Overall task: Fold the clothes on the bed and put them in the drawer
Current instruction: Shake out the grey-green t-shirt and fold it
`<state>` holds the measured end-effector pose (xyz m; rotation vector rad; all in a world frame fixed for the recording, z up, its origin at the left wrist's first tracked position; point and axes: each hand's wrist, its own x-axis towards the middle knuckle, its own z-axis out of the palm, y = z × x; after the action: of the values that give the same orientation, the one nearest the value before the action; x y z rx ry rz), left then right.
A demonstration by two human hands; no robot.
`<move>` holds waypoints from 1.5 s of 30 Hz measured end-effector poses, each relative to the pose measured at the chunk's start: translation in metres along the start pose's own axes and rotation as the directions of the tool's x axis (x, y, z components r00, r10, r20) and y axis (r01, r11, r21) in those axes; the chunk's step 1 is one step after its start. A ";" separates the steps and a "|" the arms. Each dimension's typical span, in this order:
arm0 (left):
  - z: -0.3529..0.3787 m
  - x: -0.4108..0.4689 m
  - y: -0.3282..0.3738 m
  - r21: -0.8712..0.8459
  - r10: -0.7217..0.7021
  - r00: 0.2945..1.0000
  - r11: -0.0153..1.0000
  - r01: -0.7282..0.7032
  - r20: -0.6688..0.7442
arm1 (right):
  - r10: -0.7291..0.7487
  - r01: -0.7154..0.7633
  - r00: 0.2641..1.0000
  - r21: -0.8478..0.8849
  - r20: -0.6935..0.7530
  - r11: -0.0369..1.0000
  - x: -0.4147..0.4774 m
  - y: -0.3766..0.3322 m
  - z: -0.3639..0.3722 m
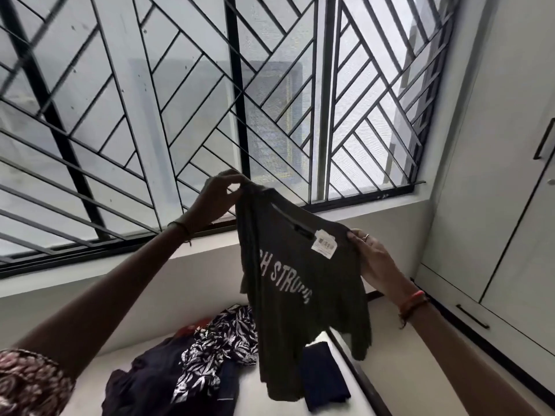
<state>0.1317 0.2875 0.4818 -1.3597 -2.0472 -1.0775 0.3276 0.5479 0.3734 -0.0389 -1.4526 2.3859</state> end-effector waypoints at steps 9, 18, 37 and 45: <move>-0.012 -0.052 0.002 -0.154 -0.223 0.965 0.958 0.243 0.139 | 0.142 -0.052 0.943 -0.289 0.302 0.956 -0.001 -0.029 -0.017; -0.021 -0.075 0.018 -0.236 -0.248 0.952 0.929 0.285 0.178 | 0.094 0.048 0.959 -0.480 0.268 0.876 -0.002 -0.058 -0.003; 0.052 -0.094 0.056 -0.554 -0.641 0.731 0.530 0.643 0.235 | -0.316 0.089 0.935 -0.753 -0.162 0.652 0.002 0.024 0.066; 0.057 -0.090 0.076 -0.510 -0.497 0.801 0.620 0.596 0.333 | -0.303 0.164 0.948 -0.667 -0.096 0.727 -0.004 0.037 0.111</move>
<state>0.2410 0.2994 0.4098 -1.0889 -2.4438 -2.0970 0.2985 0.4364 0.3929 -0.2424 -1.9774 1.5200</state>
